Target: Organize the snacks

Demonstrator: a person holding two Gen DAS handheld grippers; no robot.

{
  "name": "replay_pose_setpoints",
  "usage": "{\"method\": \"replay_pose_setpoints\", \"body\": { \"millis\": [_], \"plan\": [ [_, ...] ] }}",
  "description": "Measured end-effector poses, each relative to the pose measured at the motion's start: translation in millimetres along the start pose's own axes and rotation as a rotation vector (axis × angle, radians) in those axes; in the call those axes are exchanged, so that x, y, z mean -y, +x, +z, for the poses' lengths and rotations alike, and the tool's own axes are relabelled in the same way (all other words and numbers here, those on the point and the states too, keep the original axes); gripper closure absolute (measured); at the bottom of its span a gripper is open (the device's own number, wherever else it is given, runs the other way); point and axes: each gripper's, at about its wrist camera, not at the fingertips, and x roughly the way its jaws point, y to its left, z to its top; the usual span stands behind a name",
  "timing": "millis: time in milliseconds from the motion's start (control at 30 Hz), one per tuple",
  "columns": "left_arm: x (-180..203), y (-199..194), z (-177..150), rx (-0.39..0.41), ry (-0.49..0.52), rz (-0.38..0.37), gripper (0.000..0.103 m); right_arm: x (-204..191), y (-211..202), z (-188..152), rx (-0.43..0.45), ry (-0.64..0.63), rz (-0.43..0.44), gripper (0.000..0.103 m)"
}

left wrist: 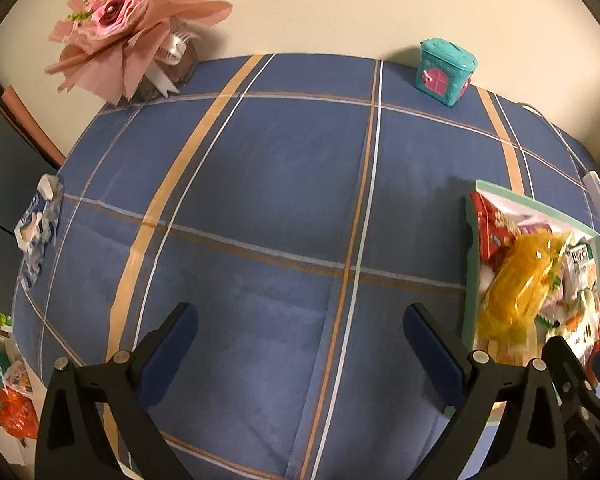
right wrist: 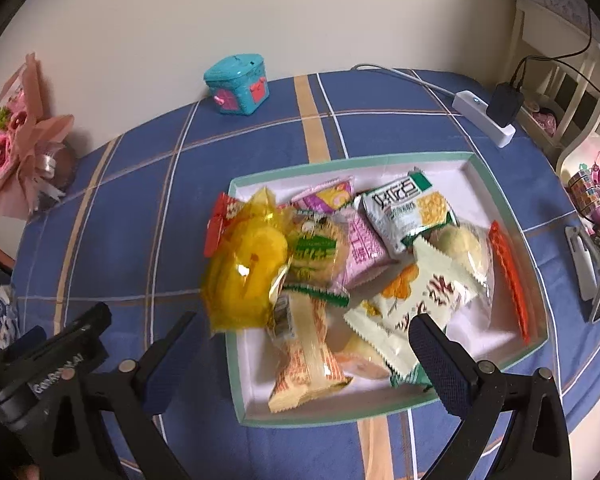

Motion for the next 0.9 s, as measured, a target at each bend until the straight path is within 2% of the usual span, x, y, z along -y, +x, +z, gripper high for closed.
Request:
{"method": "replay_pose_setpoints", "body": {
  "millis": [433, 900],
  "plan": [
    [-14.4, -20.1, -51.1, 0.029, 0.072, 0.021, 0.001, -2.5, -14.7, -44.9, -0.007, -0.022, 0.012, 0.0],
    [-35.7, -30.2, -57.2, 0.057, 0.015, 0.027, 0.001, -5.7, -26.9, -56.6, 0.013, -0.044, -0.023, 0.0]
  ]
}}
